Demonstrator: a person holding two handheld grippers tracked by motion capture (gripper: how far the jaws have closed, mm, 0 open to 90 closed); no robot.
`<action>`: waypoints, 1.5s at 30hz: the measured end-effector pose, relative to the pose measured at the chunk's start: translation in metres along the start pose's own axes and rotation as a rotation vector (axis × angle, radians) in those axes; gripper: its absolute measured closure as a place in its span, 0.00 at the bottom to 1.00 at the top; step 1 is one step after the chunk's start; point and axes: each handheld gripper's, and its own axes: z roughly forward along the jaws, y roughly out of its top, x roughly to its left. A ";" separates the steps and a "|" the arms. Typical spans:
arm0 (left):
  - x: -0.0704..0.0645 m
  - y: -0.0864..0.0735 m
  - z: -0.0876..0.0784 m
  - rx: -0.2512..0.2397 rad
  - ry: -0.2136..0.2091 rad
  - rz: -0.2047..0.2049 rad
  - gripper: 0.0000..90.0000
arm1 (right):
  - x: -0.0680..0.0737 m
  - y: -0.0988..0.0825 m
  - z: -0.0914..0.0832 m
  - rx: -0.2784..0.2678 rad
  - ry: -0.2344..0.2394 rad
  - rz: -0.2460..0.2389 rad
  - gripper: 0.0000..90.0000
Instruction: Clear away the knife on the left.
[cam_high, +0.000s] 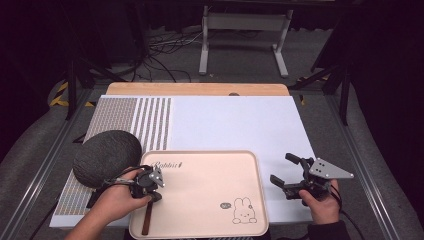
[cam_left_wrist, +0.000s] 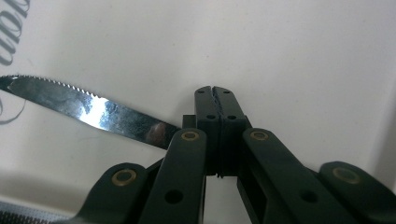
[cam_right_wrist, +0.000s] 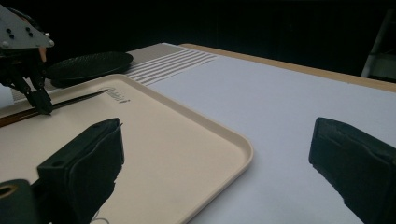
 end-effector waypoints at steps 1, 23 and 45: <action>0.001 -0.001 0.000 0.002 0.001 -0.002 1.00 | 0.000 0.000 0.000 0.000 0.000 0.000 0.04; -0.002 -0.010 -0.003 0.014 -0.003 -0.006 1.00 | 0.000 0.000 0.000 0.003 0.000 -0.002 0.04; -0.003 -0.012 -0.015 -0.057 -0.005 -0.064 0.73 | 0.000 -0.001 0.002 0.008 -0.001 -0.001 0.04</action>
